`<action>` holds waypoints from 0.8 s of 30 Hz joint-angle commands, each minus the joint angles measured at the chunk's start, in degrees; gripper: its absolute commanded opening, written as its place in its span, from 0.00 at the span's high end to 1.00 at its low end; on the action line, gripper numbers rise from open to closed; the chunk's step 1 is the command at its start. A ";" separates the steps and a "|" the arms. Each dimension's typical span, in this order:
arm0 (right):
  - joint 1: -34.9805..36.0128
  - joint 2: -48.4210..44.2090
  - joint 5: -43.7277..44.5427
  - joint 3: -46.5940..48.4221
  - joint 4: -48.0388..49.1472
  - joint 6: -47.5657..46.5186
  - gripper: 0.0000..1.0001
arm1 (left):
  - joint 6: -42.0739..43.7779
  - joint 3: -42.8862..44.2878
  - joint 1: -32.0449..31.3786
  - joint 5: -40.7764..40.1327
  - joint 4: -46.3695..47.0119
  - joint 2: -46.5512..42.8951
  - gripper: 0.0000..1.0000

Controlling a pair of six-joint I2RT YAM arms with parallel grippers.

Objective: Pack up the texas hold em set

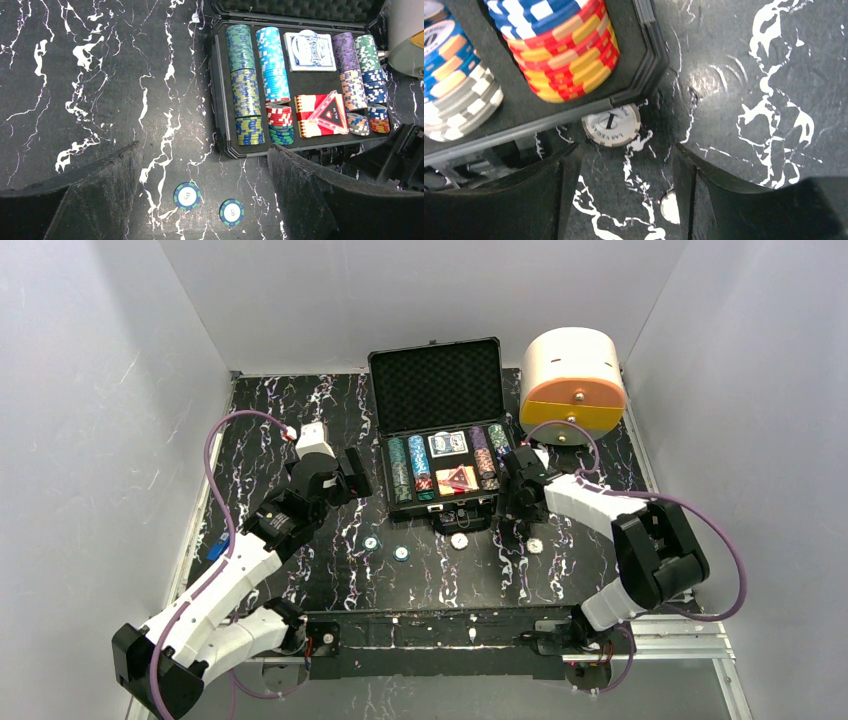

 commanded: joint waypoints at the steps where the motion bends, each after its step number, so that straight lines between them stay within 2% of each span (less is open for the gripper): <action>1: 0.10 2.66 1.23 2.60 5.36 -1.92 0.29 | 0.21 -0.19 0.25 -1.09 0.42 -0.34 0.08; 7: 0.09 6.72 2.49 1.78 8.05 -2.16 0.43 | 0.55 0.02 0.25 -1.23 0.14 -0.22 0.08; 15: 0.11 6.09 1.78 1.53 1.11 -0.18 0.61 | 0.58 -0.07 0.25 -1.62 0.11 0.02 0.08; 24: 0.16 -0.74 -3.64 2.43 -7.85 -0.39 0.65 | 0.31 -0.69 0.25 -1.85 0.08 -0.21 0.08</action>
